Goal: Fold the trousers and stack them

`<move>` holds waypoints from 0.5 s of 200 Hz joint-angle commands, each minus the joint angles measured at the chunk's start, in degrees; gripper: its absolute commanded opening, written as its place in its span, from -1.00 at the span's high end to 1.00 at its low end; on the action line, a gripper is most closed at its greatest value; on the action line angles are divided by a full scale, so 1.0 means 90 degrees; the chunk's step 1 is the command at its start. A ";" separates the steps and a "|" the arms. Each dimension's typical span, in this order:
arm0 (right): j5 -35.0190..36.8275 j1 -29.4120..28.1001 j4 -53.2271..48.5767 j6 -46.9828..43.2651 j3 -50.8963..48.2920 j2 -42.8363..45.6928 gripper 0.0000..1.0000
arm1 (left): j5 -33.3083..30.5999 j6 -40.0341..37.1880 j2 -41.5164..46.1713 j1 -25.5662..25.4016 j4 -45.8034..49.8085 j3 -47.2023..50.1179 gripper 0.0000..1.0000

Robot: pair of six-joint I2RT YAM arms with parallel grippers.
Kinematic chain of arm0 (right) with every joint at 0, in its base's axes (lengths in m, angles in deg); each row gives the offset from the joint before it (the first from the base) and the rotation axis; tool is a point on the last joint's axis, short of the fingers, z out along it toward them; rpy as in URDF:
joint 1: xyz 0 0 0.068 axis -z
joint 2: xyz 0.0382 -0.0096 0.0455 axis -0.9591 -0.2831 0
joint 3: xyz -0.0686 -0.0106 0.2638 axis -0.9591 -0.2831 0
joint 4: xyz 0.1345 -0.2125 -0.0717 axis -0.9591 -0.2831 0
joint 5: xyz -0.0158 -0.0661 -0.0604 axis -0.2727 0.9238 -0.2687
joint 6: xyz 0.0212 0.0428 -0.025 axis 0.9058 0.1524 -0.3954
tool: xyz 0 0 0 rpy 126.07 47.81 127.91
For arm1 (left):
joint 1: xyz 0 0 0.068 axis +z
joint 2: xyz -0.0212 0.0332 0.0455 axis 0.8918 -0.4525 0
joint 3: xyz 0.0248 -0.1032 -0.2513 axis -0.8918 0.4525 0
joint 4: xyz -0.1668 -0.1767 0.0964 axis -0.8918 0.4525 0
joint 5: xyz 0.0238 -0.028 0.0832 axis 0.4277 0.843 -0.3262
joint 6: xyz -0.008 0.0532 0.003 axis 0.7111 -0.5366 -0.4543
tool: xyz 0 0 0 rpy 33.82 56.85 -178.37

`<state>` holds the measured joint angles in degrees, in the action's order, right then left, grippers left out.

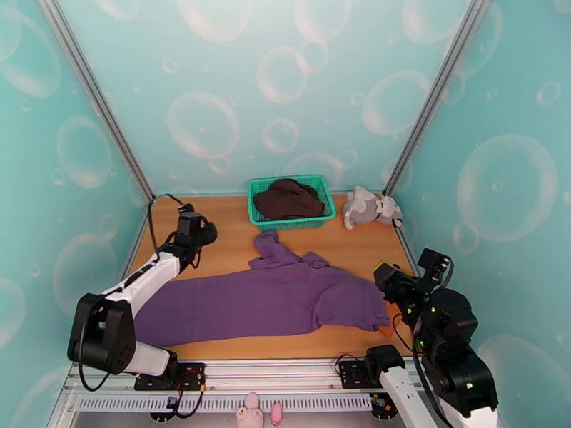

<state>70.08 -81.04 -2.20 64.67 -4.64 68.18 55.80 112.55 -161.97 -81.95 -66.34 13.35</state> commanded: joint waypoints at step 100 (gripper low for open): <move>-0.0443 0.0041 0.1623 0.0241 -0.1638 -0.1637 -0.22 | 0.1675 -0.0468 -0.2854 -0.1501 -0.0877 -0.1680 -0.33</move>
<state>66.17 -80.93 6.98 65.67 -18.87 53.36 69.11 107.96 -183.74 -94.98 -72.27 1.51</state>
